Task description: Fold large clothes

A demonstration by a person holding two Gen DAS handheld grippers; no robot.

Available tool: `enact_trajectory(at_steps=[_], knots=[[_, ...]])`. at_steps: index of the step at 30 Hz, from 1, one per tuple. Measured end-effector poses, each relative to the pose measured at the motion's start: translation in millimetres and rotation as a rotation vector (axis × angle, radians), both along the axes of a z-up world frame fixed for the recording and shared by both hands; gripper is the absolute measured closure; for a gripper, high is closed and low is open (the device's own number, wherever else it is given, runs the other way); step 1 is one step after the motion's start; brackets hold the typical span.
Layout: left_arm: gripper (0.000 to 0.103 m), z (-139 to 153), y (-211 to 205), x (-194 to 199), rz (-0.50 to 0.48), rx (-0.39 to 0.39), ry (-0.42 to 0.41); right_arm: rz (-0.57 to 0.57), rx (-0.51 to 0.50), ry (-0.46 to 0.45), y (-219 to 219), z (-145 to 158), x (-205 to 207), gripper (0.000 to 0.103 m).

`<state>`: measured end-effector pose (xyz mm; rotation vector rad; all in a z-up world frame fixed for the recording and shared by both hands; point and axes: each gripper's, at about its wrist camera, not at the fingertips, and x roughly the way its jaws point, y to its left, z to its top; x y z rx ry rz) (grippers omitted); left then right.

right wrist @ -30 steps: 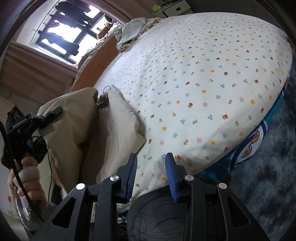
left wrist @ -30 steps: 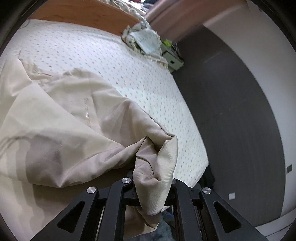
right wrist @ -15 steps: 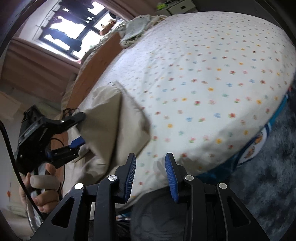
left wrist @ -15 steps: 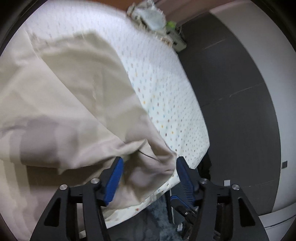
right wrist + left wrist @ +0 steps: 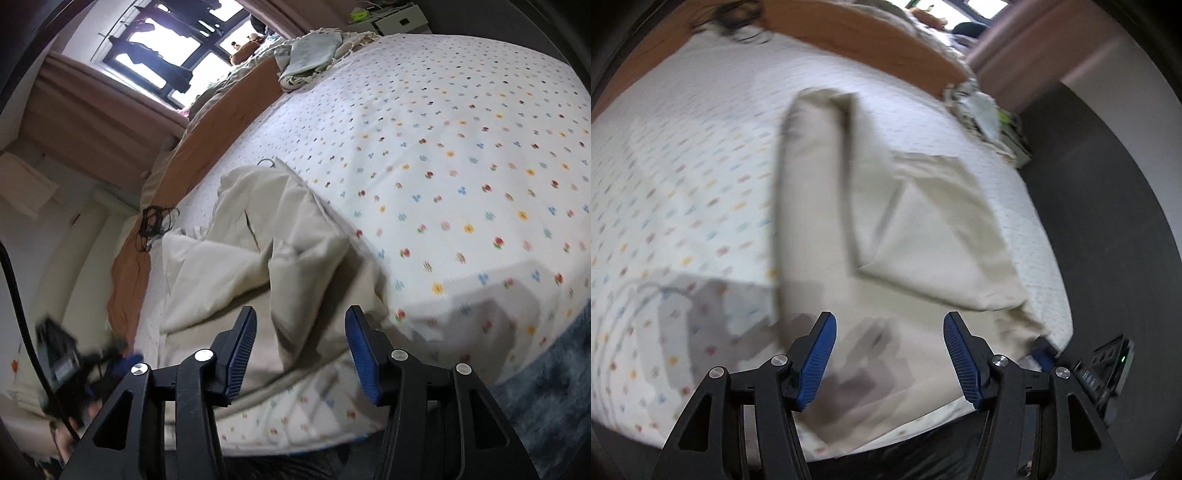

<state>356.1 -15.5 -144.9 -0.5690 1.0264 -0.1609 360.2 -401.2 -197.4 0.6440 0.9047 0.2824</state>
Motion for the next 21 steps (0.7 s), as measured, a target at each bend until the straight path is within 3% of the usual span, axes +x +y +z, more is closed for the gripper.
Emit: enact_trajectory(at_steps=[8,11,12,14,17,21], knots=[[0.041,-33.2,11.0,-22.3,0.034,-0.024,0.058,-0.019,-0.039,0.020,0.8,-2.7,27.5,0.053],[0.041,-46.1,11.8,-28.0,0.034,-0.029,0.085,-0.027,-0.043,0.023,-0.9,-3.2,33.0,0.070],[0.041,-52.8,11.5,-30.2,0.034,-0.034,0.097,-0.027,-0.037,0.028,-2.4,-4.9,34.1,0.088],[0.044,-58.7,14.0,-36.4,0.045,-0.063,0.089,-0.024,-0.030,0.021,-4.0,-5.8,31.2,0.091],[0.056,-65.4,17.9,-40.1,0.043,-0.097,0.078,-0.026,-0.035,-0.005,-4.0,-10.1,19.3,0.091],[0.058,-66.9,20.8,-39.1,0.040,-0.108,0.078,-0.037,-0.003,0.045,-11.8,-35.3,16.8,0.093]])
